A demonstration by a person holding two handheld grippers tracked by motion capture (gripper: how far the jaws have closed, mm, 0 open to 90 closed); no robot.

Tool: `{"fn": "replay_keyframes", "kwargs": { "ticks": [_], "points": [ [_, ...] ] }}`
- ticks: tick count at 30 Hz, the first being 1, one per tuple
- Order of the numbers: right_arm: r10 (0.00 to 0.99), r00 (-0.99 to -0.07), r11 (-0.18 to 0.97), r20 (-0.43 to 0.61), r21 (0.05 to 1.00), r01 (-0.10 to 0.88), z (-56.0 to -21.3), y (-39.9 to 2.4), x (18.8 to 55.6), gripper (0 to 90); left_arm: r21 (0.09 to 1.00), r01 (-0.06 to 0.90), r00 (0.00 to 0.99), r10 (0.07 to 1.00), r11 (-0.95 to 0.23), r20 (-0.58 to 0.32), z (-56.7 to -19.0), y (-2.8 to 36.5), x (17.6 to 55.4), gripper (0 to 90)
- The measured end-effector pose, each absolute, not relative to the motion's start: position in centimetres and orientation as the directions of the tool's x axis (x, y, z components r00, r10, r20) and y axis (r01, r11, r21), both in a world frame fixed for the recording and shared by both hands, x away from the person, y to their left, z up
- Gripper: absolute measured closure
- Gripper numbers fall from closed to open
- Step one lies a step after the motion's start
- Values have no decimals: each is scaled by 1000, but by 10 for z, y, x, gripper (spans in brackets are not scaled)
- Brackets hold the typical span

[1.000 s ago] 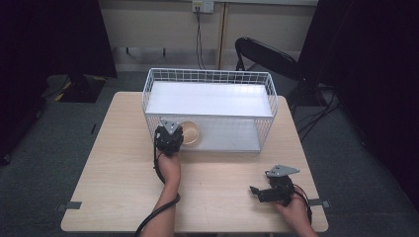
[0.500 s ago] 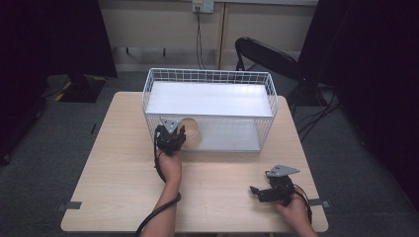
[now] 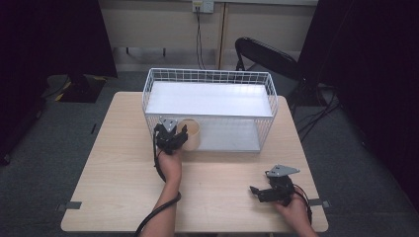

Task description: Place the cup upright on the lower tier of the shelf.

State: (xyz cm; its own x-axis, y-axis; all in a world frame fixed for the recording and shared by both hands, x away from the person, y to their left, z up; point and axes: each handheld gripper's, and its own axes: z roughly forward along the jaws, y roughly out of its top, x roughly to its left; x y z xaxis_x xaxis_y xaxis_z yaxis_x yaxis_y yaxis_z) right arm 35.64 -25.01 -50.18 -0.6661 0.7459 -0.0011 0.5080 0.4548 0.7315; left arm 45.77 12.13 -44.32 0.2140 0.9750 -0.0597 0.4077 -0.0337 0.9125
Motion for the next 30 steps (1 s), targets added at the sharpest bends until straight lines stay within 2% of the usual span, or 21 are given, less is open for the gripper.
{"fn": "replay_keyframes", "kwargs": {
  "ticks": [2,16,19,30],
  "points": [
    [746,-666,455,-1,732,508,-502,-250,356,121,910,413,217,974,-37,-59,-443,123,458,460],
    [746,-666,455,-1,732,508,-502,-250,356,120,913,404,259,964,-54,-57,-437,125,453,385],
    [746,-666,455,-1,732,508,-502,-250,356,120,913,406,264,962,-50,-65,-434,129,450,339],
    [746,-666,455,-1,732,508,-502,-250,356,120,920,386,314,948,-75,-55,-431,128,435,254]
  ]
}}
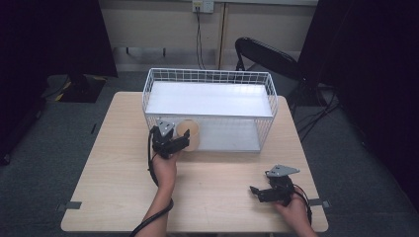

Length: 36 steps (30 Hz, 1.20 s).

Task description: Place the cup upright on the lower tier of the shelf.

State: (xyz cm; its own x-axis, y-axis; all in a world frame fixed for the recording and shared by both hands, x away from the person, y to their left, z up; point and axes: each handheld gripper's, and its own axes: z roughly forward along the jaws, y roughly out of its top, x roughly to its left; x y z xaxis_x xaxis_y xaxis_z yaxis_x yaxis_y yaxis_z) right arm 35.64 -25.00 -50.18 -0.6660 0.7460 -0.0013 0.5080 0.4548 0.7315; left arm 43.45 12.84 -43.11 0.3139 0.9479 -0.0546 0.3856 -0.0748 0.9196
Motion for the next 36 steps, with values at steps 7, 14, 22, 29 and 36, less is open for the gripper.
{"fn": "replay_keyframes", "kwargs": {
  "ticks": [7,14,22,29,36],
  "points": [
    [746,-666,455,-1,732,508,-502,-250,356,120,922,380,331,942,-77,-58,-429,129,429,228],
    [746,-666,455,-2,732,508,-502,-250,356,120,912,396,358,932,-102,-52,-431,129,425,207],
    [746,-666,455,-1,731,508,-502,-250,356,120,892,435,364,930,-125,-47,-441,127,429,205],
    [746,-666,455,-1,731,508,-502,-250,356,120,889,439,369,928,-134,-43,-442,121,432,307],
    [746,-666,455,-2,732,508,-502,-250,356,120,881,451,364,931,-146,-32,-447,117,437,439]
  ]
}}
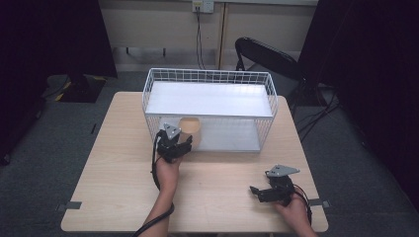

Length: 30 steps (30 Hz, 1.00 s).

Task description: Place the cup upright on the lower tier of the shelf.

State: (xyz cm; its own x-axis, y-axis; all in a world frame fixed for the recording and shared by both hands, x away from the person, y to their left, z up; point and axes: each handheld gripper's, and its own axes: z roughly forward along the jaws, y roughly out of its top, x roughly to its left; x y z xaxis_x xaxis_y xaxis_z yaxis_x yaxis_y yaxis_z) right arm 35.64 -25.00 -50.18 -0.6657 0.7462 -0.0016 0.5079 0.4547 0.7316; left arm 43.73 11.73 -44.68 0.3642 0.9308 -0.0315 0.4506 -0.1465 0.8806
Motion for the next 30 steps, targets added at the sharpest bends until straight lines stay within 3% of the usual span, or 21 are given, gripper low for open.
{"fn": "replay_keyframes", "kwargs": {
  "ticks": [7,13,17,21,30],
  "points": [
    [746,-666,455,-1,732,508,-502,-250,356,120,874,461,352,936,-151,-24,-452,114,442,566],
    [746,-666,455,-2,732,508,-502,-250,356,121,873,469,337,941,-136,-35,-454,113,444,602],
    [746,-666,455,-2,732,508,-502,-250,356,120,868,487,320,945,-100,-71,-454,117,444,388],
    [746,-666,454,-1,732,508,-502,-250,356,120,859,505,316,944,-81,-97,-454,122,442,275],
    [746,-666,455,-1,732,508,-502,-250,356,120,849,519,345,933,-101,-100,-450,130,434,162]
  ]
}}
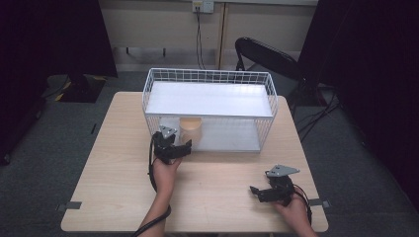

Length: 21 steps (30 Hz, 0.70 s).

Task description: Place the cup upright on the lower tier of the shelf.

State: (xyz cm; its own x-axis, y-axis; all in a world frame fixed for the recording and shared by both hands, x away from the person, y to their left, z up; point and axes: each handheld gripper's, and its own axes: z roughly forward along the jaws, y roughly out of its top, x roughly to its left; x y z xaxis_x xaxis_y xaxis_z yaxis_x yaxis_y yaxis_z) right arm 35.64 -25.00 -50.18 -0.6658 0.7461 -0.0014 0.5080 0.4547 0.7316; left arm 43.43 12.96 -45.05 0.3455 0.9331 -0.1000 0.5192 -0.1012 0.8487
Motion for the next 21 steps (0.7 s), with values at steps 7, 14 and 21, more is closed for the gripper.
{"fn": "replay_keyframes", "kwargs": {
  "ticks": [7,14,21],
  "points": [
    [746,-666,455,-1,732,508,-502,-250,356,120,833,540,376,920,-118,-113,-452,134,427,152],
    [746,-666,455,-2,732,508,-502,-250,356,120,828,541,407,907,-145,-107,-452,142,420,152],
    [746,-666,455,-2,732,508,-502,-250,356,120,826,542,429,896,-155,-113,-448,151,412,153]
  ]
}}
